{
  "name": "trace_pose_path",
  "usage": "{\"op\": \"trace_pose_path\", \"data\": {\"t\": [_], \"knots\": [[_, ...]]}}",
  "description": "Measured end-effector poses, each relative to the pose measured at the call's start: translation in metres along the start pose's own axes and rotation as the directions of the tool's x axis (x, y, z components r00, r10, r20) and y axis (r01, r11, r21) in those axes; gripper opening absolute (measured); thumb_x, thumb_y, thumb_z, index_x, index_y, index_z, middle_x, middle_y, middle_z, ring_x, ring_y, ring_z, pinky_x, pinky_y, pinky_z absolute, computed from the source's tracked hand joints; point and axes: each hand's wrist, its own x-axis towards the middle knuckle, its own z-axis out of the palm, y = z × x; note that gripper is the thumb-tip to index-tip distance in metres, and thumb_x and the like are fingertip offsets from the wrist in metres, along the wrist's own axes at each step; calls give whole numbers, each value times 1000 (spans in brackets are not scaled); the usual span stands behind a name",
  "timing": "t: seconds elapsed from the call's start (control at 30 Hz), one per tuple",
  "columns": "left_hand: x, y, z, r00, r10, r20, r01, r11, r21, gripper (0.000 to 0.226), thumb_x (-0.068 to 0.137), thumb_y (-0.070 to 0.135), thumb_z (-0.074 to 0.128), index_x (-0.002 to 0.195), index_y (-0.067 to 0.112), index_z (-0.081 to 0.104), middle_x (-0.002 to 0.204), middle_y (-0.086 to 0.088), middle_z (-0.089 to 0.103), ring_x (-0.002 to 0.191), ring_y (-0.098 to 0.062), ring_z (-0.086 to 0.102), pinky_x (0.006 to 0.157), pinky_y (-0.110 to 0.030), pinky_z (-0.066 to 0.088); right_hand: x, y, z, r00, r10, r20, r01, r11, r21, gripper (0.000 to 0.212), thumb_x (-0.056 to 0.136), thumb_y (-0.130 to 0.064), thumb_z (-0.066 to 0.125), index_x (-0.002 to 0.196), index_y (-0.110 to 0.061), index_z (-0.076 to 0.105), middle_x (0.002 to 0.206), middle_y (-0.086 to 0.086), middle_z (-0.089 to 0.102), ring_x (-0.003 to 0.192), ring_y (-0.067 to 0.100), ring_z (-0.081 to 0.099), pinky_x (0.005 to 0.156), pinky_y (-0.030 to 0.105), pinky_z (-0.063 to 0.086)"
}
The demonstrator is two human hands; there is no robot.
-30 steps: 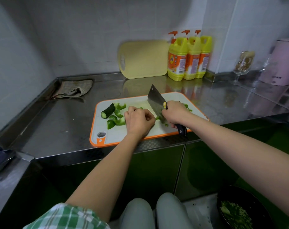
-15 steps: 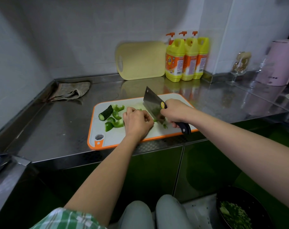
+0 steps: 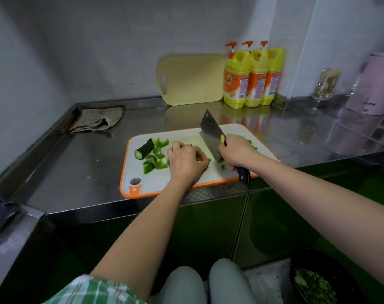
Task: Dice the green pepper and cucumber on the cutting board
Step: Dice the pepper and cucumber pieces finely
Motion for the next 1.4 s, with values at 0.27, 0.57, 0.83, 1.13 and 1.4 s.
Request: {"op": "trace_pose_path", "data": {"t": [0.27, 0.57, 0.83, 1.13, 1.4], "knots": [[1, 1, 1, 1000, -31, 5, 31, 1000, -2, 14, 80, 33, 61, 77, 25, 72, 83, 2, 61, 105, -23, 39, 83, -34, 27, -15, -7, -7, 994, -26, 104, 26, 1000, -6, 16, 93, -8, 38, 82, -2, 49, 63, 15, 57, 39, 22, 53, 36, 19, 38], [1, 1, 0, 1000, -9, -5, 9, 1000, -13, 13, 82, 33, 62, 79, 26, 73, 87, 2, 64, 106, -24, 38, 80, -33, 24, -10, -14, 2, 993, 22, 116, -6, 991, -137, 19, 92, -4, 38, 76, -1, 48, 52, 13, 57, 38, 21, 55, 41, 22, 45], [2, -2, 1, 1000, -23, 15, 24, 998, -52, 14, 82, 36, 65, 78, 26, 74, 86, 6, 59, 108, -22, 37, 85, -34, 26, 1, 2, -4, 997, 70, 23, -69, 997, -42, 25, 96, -8, 37, 75, -2, 50, 49, 11, 57, 38, 20, 55, 45, 23, 46], [3, -5, -1, 993, -103, -59, 91, 979, -180, 24, 85, 21, 59, 108, 25, 64, 99, 7, 61, 115, -25, 35, 95, -36, 25, -14, 2, -13, 998, 4, 67, -12, 993, 120, 23, 94, -11, 38, 76, -4, 49, 61, 17, 57, 47, 26, 54, 43, 23, 42], [-1, -8, 2, 994, -96, -59, 92, 994, -54, 38, 85, 14, 58, 122, 22, 57, 128, -9, 49, 119, -30, 37, 102, -37, 25, -15, 14, -8, 992, 69, 103, -79, 993, 93, 27, 96, -10, 37, 72, -3, 49, 64, 17, 57, 48, 26, 54, 40, 21, 41]]}}
